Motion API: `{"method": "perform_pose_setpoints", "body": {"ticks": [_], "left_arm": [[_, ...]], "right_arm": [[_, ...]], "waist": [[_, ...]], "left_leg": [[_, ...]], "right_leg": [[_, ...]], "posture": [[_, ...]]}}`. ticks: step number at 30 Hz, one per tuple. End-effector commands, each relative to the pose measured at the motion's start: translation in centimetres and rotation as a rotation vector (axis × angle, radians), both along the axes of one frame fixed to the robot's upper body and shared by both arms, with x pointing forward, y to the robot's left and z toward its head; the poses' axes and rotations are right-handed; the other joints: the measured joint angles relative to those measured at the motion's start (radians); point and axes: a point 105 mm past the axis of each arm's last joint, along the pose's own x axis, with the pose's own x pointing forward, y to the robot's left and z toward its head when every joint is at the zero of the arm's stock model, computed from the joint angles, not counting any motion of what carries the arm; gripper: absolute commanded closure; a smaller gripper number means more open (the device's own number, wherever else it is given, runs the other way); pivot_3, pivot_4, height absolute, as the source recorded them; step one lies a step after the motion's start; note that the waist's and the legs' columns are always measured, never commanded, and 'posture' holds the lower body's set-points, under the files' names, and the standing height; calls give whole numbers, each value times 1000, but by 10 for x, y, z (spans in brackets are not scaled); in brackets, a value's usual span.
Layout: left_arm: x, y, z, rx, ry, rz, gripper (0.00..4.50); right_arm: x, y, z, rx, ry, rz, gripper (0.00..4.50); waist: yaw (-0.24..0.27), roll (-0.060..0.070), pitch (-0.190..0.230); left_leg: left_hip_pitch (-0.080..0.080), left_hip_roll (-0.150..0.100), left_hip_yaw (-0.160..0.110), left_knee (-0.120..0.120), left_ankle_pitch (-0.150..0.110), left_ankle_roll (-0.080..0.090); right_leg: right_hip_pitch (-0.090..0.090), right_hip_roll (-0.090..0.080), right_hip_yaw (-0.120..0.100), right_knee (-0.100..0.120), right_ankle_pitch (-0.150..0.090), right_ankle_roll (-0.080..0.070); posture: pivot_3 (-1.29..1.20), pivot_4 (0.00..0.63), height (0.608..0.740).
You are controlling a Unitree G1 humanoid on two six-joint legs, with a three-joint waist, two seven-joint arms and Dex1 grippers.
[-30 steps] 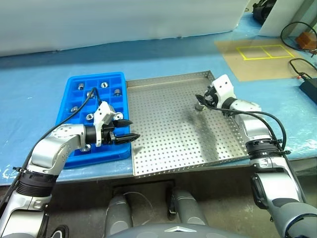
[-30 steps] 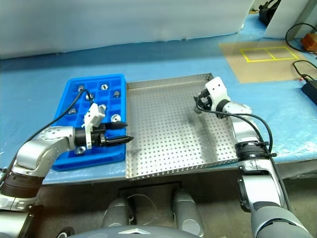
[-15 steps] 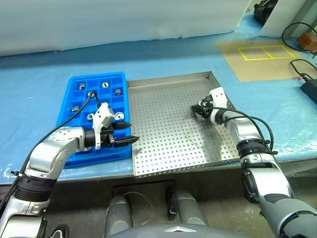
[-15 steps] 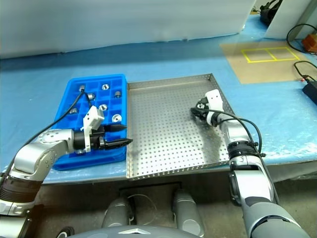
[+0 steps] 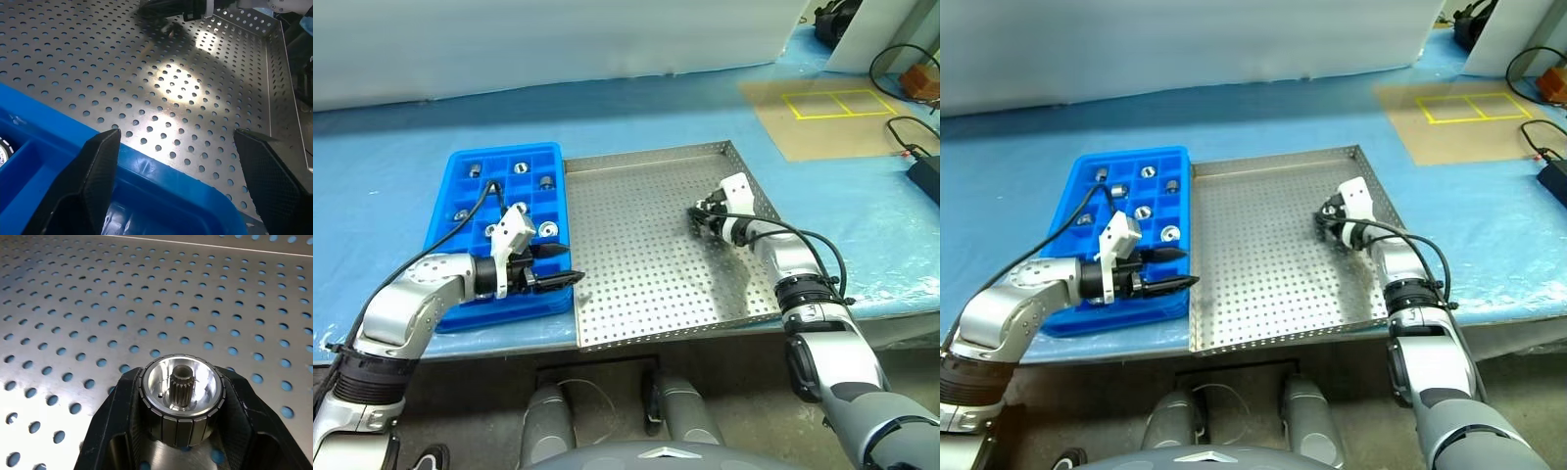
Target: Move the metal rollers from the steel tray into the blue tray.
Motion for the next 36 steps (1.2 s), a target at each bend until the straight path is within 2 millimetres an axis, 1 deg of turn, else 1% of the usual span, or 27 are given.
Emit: {"method": "perform_pose_setpoints", "body": {"ticks": [1, 3, 5, 7, 9, 11, 14, 17, 20, 23, 27, 30, 32, 33, 36], "left_arm": [[-4, 20, 9, 77, -44, 16, 614], [-8, 39, 8, 153, -50, 33, 614], [-11, 55, 12, 188, -52, 59, 614], [-15, 68, 18, 202, -54, 87, 614], [-18, 77, 23, 213, -60, 109, 614], [-19, 81, 26, 211, -69, 135, 614], [-24, 81, 29, 183, -74, 172, 614], [-38, 78, 24, 171, -56, 188, 614], [-50, 78, 20, 166, -39, 218, 614], [-58, 77, 19, 164, -32, 238, 614], [-62, 77, 18, 159, -33, 265, 614], [-62, 75, 18, 154, -37, 271, 614], [-62, 75, 19, 150, -40, 273, 614], [-61, 74, 19, 149, -40, 273, 614], [-60, 72, 20, 144, -43, 266, 614]], "right_arm": [[-9, 49, 44, 43, -114, 234, 2844], [-27, 81, 59, 49, -138, 420, 2844], [-46, 108, 71, 61, -144, 591, 2844], [-66, 127, 78, 54, -137, 754, 2844], [-81, 141, 80, 32, -123, 894, 2844], [-90, 152, 80, 10, -116, 984, 2844], [-99, 174, 79, -4, -110, 1104, 2844], [-110, 195, 79, -3, -106, 1205, 2844], [-113, 207, 74, -1, -77, 1260, 2844], [-112, 213, 65, -20, -52, 1280, 2844], [-104, 221, 48, -44, 8, 1240, 2844], [-104, 221, 40, -57, 27, 1245, 2844], [-105, 219, 37, -60, 29, 1260, 2097], [-105, 218, 37, -62, 26, 1263, 1832], [-99, 219, 40, -54, 35, 1218, 851]], "waist": [[-1, 0, 0], [-1, 0, 0], [3, 0, 0], [12, 1, 0], [25, 1, 0], [38, 1, 0], [51, 1, 0], [57, 1, 0], [64, 0, 0], [76, 0, 1], [91, 1, 1], [94, 0, 1], [94, 0, 1], [94, 0, 1], [94, 0, 1]], "left_leg": [[0, 1, 0, 0, 0, 0], [0, 2, 0, -1, 0, 0], [0, 5, 0, -2, 0, -1], [-1, 5, 0, -4, 0, -2], [-1, 6, 0, -5, 0, -2], [0, 5, 0, -5, 0, -2], [0, 5, 0, -6, 0, -2], [0, 5, 0, -7, 0, -2], [1, 5, 0, -10, 0, -3], [1, 5, 0, -11, 1, -4], [2, 5, 0, -11, 1, -5], [2, 6, 0, -11, 1, -5], [2, 6, -1, -11, 1, -5], [2, 6, -1, -11, 1, -5], [2, 5, -1, -11, 1, -5]], "right_leg": [[0, 0, 0, 0, 0, 0], [-1, 1, -1, 0, 0, 0], [-1, 4, -1, -1, 0, 0], [-1, 4, -2, -3, -1, -1], [-1, 4, -3, -5, -1, -1], [0, 3, -3, -6, -1, -1], [0, 2, -3, -6, 0, -1], [0, 2, -3, -6, 0, -1], [0, 2, -3, -6, -1, -2], [0, 2, -3, -7, -1, -2], [0, 2, -3, -6, -1, -2], [0, 1, -3, -6, -1, -2], [0, 1, -3, -6, -1, -2], [0, 1, -3, -6, -1, -2], [0, 1, -3, -6, -1, -2]], "posture": [[-274, 150, 740], [-257, 150, 740], [-238, 150, 740], [-223, 150, 740], [-195, 150, 740], [-160, 150, 740], [-103, 150, 740], [-58, 150, 740], [-11, 150, 740], [16, 150, 740], [36, 150, 740], [42, 150, 740], [39, 150, 740], [39, 150, 740], [24, 150, 740]]}}
